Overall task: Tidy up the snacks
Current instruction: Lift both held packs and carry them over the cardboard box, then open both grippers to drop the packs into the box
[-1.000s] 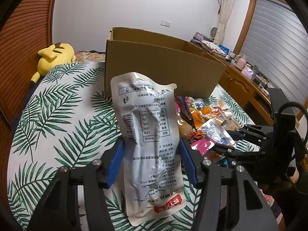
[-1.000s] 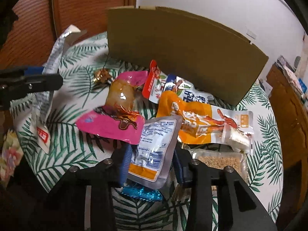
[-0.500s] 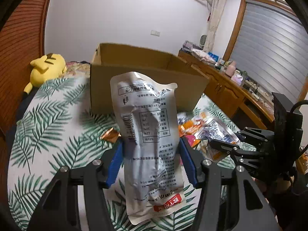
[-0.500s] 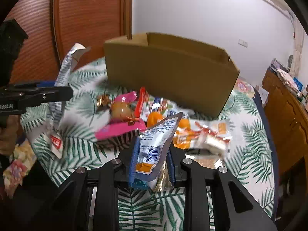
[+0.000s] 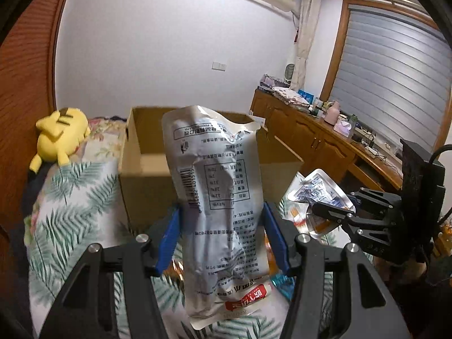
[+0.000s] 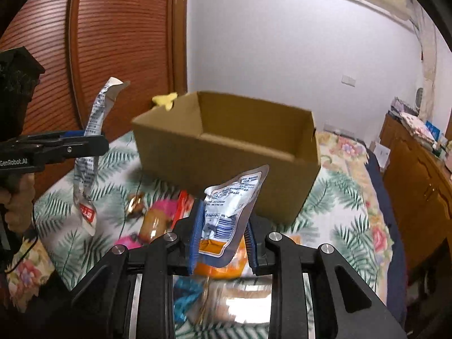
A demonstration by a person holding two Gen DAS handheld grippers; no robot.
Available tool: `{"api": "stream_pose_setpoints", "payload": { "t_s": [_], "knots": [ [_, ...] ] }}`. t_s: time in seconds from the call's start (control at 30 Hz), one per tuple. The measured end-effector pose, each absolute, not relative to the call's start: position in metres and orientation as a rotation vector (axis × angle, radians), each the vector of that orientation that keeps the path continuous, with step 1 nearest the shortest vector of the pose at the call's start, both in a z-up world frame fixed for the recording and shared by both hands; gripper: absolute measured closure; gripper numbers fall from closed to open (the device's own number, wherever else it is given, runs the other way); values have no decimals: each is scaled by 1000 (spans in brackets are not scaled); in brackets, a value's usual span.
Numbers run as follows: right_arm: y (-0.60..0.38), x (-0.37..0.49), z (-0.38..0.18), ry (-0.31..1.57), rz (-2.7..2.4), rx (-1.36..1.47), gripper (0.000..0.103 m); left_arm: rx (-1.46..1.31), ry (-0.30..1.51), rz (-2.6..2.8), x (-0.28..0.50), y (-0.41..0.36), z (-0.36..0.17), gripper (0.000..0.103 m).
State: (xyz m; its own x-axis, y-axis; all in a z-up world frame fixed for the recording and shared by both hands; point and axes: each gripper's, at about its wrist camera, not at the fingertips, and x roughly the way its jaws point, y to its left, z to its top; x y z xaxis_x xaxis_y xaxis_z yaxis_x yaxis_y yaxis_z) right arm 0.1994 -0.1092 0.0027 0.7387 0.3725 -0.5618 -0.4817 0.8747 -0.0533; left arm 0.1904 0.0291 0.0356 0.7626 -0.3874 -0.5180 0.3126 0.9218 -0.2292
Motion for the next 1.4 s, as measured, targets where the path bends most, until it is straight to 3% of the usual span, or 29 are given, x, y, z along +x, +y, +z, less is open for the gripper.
{"api": "stream_pose_setpoints", "payload": {
  "t_s": [0.47, 0.83, 1.07, 1.23, 1.4],
  "knots": [
    [-102, 291, 36, 477, 475, -88, 77, -68, 527, -337, 289, 37, 86, 47],
    [-106, 350, 11, 537, 455, -28, 77, -65, 562, -291, 358, 32, 60, 46],
    [-99, 362, -5, 580, 461, -59, 75, -38, 623, -285, 374, 19, 32, 40],
    [-97, 359, -11, 586, 466, -52, 57, 25, 665, -270, 374, 9, 21, 35],
    [-92, 345, -10, 575, 473, -67, 51, 80, 633, -249, 364, 3, 24, 27]
  ]
}}
